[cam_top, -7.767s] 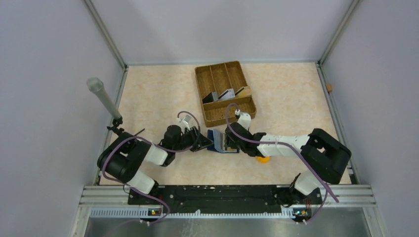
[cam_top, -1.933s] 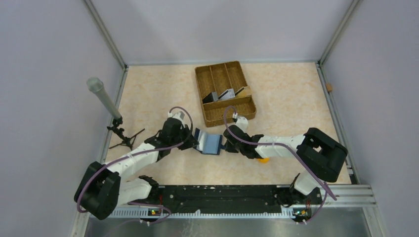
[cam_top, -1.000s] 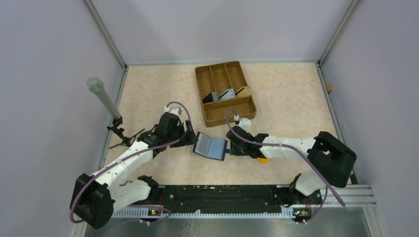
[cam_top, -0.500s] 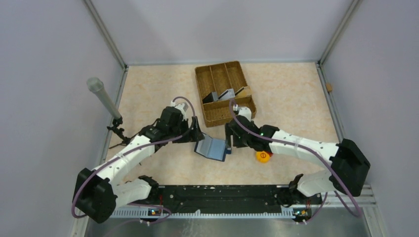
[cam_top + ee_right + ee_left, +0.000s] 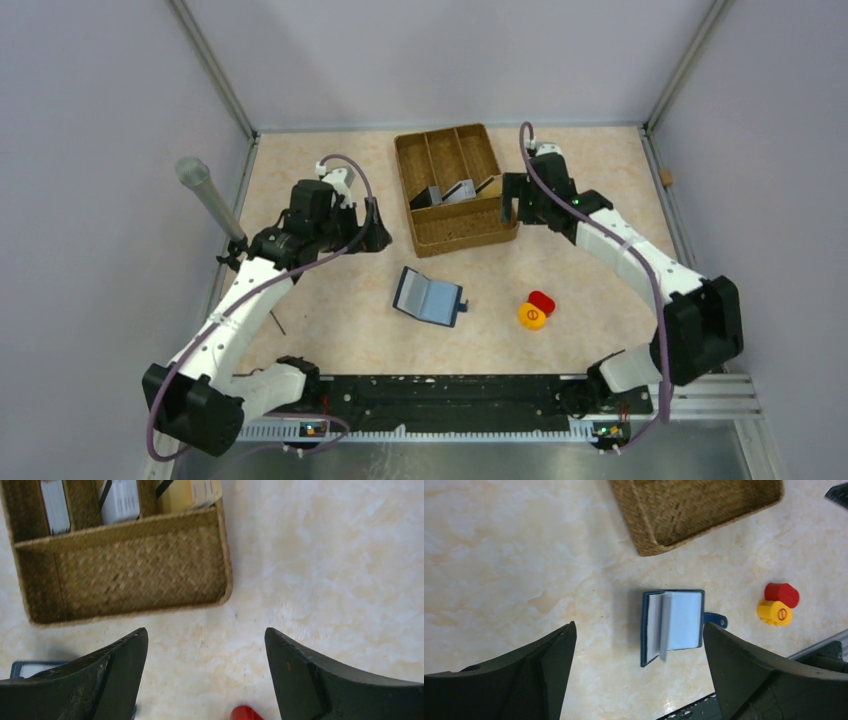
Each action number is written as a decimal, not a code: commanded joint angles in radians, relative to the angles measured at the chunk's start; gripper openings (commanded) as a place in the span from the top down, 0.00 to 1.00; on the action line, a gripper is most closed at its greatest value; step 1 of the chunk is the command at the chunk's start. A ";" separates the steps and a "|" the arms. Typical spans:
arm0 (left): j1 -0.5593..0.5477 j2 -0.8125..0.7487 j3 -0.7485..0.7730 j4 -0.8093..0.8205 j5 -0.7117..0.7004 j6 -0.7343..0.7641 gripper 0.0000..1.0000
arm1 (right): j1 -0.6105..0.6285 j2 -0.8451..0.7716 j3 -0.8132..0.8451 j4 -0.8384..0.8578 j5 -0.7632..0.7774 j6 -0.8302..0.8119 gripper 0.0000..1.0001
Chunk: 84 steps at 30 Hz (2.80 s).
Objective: Put the credit cards into the card holder
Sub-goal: Pick up the credit card from the storage box.
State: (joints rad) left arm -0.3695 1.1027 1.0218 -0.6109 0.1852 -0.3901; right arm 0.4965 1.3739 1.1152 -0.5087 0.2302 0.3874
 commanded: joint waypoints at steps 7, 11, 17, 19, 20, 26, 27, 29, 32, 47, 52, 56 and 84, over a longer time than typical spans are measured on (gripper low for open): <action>0.033 -0.118 -0.058 0.049 -0.166 0.120 0.01 | -0.139 0.380 0.313 0.095 -0.179 -0.252 0.16; 0.034 -0.134 -0.076 0.052 -0.176 0.127 0.01 | -0.157 0.513 0.441 0.073 -0.198 -0.285 0.16; 0.034 -0.130 -0.083 0.056 -0.164 0.129 0.01 | -0.169 0.677 0.614 -0.018 -0.168 -0.331 0.17; 0.034 -0.129 -0.083 0.056 -0.163 0.129 0.01 | -0.175 0.710 0.641 -0.030 -0.174 -0.342 0.17; 0.034 -0.128 -0.083 0.054 -0.164 0.129 0.01 | -0.179 0.725 0.655 -0.036 -0.178 -0.347 0.17; 0.034 -0.118 -0.082 0.053 -0.160 0.129 0.01 | -0.204 0.819 0.744 -0.091 -0.198 -0.354 0.17; 0.034 -0.118 -0.083 0.051 -0.160 0.129 0.01 | -0.206 0.824 0.749 -0.096 -0.197 -0.353 0.17; 0.034 -0.116 -0.083 0.051 -0.161 0.129 0.01 | -0.211 0.825 0.753 -0.100 -0.189 -0.352 0.17; 0.034 -0.116 -0.084 0.051 -0.164 0.129 0.01 | -0.218 0.809 0.753 -0.104 -0.181 -0.345 0.17; 0.034 -0.111 -0.083 0.051 -0.149 0.128 0.01 | -0.234 0.722 0.764 -0.123 -0.194 -0.335 0.22; 0.035 -0.106 -0.083 0.051 -0.142 0.128 0.01 | -0.236 0.719 0.775 -0.133 -0.199 -0.335 0.25; 0.036 -0.100 -0.081 0.050 -0.136 0.128 0.01 | -0.235 0.720 0.777 -0.137 -0.202 -0.337 0.35; 0.035 -0.092 -0.081 0.049 -0.116 0.125 0.01 | -0.235 0.695 0.798 -0.151 -0.214 -0.338 0.80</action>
State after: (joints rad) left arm -0.3401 1.0111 0.9398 -0.5938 0.0601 -0.2768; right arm 0.2844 2.1399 1.8675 -0.6521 -0.0135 0.0620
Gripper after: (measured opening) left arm 0.986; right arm 0.248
